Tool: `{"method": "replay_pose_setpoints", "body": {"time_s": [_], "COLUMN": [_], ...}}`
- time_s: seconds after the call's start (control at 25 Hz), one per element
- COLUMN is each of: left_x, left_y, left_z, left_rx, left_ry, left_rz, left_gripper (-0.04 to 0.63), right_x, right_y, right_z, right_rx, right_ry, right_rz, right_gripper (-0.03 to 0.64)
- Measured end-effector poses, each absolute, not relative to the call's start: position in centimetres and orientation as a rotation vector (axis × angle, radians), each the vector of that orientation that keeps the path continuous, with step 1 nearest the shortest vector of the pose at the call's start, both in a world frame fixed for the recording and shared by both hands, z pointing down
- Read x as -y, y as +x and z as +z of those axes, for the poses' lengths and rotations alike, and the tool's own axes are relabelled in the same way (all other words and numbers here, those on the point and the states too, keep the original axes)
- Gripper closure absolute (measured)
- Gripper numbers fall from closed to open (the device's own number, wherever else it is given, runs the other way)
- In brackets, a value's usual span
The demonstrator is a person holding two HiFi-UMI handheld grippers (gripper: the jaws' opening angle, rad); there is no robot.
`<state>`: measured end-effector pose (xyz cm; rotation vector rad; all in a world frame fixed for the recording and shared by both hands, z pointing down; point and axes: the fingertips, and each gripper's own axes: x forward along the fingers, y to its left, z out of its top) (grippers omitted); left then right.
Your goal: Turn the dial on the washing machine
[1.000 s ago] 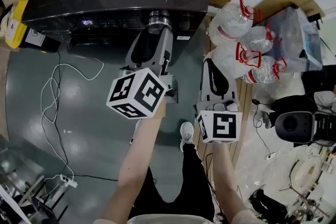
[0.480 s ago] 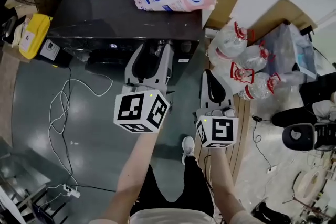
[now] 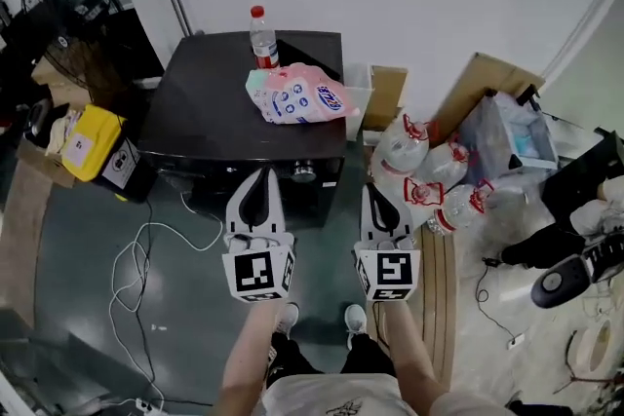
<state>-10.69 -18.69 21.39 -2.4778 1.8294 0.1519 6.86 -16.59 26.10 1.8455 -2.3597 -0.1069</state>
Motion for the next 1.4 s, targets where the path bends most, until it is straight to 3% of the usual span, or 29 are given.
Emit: {"method": "replay_pose_setpoints", "body": {"time_s": [0.4, 1.4], "left_x": [12.0, 8.4], "left_y": [-11.9, -12.5], "left_z": [20.6, 20.2], "left_rx": [-1.759, -1.804], "left_ry": [-2.441, -2.394], "left_rz": [-0.125, -0.042], "left_gripper": [0.595, 0.595], "right_x": [10.0, 7.4], "right_y": [7.7, 5.5], "right_z": [24.4, 24.2], "right_rx": [2.332, 2.421], "right_ry": [1.823, 1.791], "right_rz": [-0.037, -0.062], "right_gripper": [0.614, 0.614]}}
